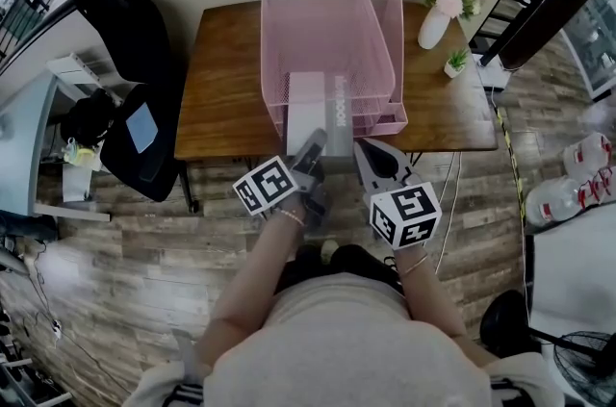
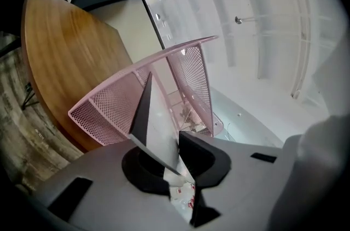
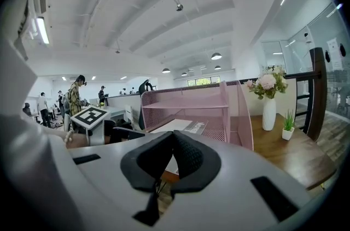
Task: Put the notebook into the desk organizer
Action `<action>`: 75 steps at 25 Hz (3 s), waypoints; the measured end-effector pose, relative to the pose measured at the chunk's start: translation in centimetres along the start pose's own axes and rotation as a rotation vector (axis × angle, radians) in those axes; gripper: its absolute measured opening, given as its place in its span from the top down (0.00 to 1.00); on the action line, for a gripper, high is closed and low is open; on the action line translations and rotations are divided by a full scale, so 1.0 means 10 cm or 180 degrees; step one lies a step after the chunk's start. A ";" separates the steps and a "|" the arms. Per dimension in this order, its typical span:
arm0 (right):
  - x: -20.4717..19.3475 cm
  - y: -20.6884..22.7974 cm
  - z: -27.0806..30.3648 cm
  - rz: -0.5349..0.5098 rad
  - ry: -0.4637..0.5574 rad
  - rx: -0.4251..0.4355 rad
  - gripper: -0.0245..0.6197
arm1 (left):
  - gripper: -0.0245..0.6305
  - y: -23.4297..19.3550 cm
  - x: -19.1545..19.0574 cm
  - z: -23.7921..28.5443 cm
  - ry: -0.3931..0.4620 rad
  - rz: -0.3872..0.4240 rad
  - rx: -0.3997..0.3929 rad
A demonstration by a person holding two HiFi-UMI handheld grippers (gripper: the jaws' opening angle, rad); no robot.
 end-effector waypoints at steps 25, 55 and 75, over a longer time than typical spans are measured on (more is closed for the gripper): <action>-0.12 -0.23 -0.06 0.0006 -0.0052 0.0008 0.95 | 0.73 -0.06 -0.22 -0.36 -0.0294 0.0045 0.0130; -0.11 0.15 0.11 0.0115 -0.0063 -0.0107 0.95 | 0.91 0.01 -0.04 0.17 -0.0215 -0.0085 0.0042; -0.04 0.31 0.29 0.0116 -0.0069 -0.0051 0.95 | 0.84 -0.01 0.11 0.44 -0.0171 -0.0179 0.0044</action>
Point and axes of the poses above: the fingertips, and each gripper's own axes: z forward along the fingers, y to its right, x out of its top, the point moved 1 cm from there along -z, backward along the fingers, and after that the axes turned 11 degrees about x, right-handed, at the moved point
